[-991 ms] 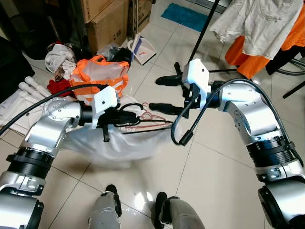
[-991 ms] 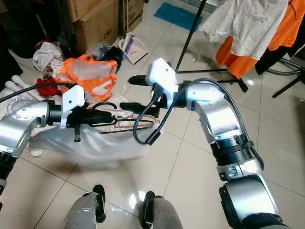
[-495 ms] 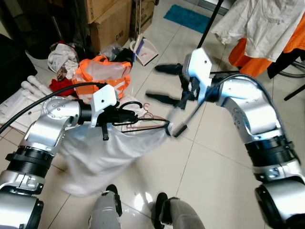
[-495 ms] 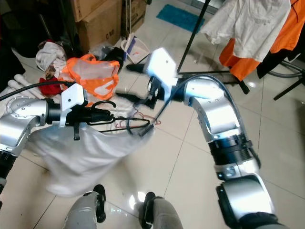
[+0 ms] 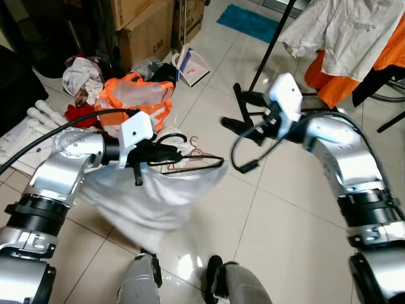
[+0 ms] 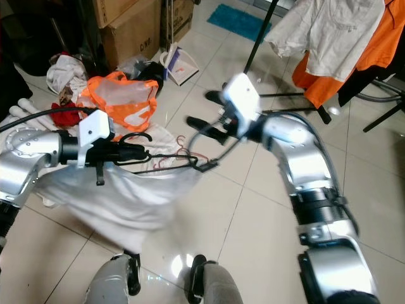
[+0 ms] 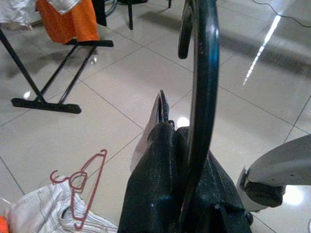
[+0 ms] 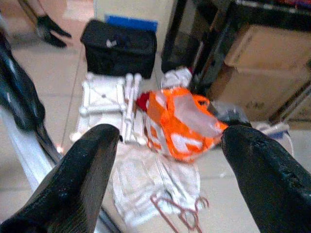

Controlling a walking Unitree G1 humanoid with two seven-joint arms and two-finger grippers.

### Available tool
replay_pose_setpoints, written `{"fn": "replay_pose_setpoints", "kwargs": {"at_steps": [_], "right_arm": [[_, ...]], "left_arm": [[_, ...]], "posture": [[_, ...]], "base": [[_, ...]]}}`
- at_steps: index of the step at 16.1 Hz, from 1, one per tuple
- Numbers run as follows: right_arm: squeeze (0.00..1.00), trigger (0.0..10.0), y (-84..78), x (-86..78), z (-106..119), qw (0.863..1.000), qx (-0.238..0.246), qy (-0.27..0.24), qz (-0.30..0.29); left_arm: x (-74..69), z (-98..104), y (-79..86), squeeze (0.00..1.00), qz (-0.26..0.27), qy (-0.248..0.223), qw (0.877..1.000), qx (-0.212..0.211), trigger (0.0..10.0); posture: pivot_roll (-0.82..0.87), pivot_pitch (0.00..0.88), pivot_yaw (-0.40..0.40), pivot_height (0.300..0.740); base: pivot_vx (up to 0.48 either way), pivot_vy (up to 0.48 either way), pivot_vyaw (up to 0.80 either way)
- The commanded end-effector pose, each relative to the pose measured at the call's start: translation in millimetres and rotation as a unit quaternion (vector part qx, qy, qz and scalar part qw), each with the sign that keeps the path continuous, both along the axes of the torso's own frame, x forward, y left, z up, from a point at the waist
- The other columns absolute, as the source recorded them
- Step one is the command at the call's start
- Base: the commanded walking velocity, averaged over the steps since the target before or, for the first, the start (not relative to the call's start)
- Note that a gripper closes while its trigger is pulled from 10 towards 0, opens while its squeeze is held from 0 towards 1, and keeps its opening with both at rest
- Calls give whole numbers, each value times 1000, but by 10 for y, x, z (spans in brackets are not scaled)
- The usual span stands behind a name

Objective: Hang hanger

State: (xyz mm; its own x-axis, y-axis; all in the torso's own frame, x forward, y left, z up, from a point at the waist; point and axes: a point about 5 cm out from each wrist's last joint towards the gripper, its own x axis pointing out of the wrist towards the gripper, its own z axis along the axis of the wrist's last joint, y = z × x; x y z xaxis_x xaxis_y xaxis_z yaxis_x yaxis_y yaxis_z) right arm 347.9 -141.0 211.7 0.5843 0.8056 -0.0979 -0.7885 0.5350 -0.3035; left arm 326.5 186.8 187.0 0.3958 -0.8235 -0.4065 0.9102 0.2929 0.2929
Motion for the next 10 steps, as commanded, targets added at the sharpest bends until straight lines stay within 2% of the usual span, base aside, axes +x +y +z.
{"fn": "replay_pose_setpoints", "kwargs": {"at_steps": [1, 3, 7, 10], "right_arm": [[0, 10000, -86, -16, -117, 1000, -22, 11, -4], [0, 10000, -224, 17, -428, 995, -82, 26, -47], [0, 10000, -234, -48, -745, 994, -64, 86, -31], [0, 10000, -201, -21, -814, 994, -48, 94, -42]], "left_arm": [[-8, 92, -28, 0, -8, -21, 1000, -6, 0], [-24, 149, -60, 0, -13, -28, 999, -20, 0], [-74, 343, -127, 0, -36, -47, 997, -41, 0], [-92, 385, -127, 0, -35, -51, 997, -46, 0]], "posture": [[-6, 237, -145, 740], [-8, 239, -147, 740], [1, 244, -143, 740], [8, 242, -138, 740]], "base": [[0, 0, 0], [0, 0, 0], [0, 0, 0], [0, 0, 0]]}}
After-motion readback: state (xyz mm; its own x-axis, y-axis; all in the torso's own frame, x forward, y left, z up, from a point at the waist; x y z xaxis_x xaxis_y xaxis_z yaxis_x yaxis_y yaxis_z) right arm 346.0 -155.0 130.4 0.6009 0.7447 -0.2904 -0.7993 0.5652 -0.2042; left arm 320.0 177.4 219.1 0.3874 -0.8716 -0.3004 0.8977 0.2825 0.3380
